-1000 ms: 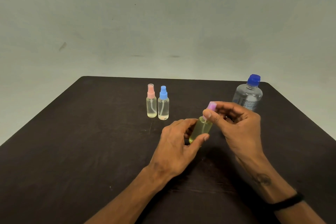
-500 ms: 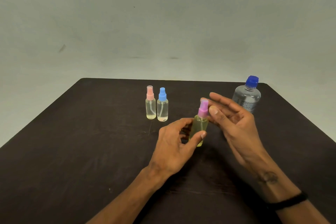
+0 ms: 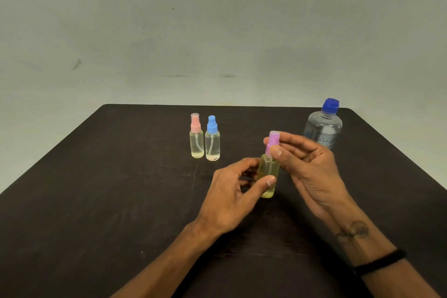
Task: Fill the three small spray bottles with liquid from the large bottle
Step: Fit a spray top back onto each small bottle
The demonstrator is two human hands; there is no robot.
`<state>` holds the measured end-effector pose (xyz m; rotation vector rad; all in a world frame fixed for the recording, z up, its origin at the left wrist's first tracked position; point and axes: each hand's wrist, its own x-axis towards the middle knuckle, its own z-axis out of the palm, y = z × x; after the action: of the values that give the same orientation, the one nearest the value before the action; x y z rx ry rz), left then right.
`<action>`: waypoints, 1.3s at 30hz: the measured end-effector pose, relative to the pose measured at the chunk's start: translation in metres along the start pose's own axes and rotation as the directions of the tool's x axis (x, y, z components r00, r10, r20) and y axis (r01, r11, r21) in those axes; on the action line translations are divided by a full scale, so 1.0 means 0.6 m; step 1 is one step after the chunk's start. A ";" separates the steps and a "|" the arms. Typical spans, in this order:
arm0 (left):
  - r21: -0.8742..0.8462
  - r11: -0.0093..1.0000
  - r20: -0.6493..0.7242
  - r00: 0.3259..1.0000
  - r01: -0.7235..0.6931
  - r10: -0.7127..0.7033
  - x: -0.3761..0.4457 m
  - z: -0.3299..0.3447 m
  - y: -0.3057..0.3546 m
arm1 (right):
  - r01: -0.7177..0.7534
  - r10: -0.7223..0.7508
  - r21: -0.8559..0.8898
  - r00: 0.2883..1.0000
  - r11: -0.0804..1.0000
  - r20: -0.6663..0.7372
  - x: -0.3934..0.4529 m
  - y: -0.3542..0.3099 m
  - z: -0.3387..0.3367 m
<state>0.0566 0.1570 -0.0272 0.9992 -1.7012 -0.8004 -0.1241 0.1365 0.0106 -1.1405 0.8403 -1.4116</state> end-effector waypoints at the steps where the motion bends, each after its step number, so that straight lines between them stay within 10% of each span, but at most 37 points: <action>1: 0.007 1.000 -0.005 1.000 -0.002 0.002 0.000 0.000 0.001 | -0.004 0.004 0.013 1.000 1.000 -0.016 0.000 0.001 0.001; 39: -0.001 1.000 -0.044 0.999 -0.018 0.018 0.000 0.001 0.004 | -0.078 0.073 0.076 0.995 0.994 0.067 0.006 -0.011 -0.002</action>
<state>0.0554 0.1581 -0.0257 0.9921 -1.6696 -0.7626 -0.1268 0.1342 0.0171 -1.0777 0.7680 -1.3279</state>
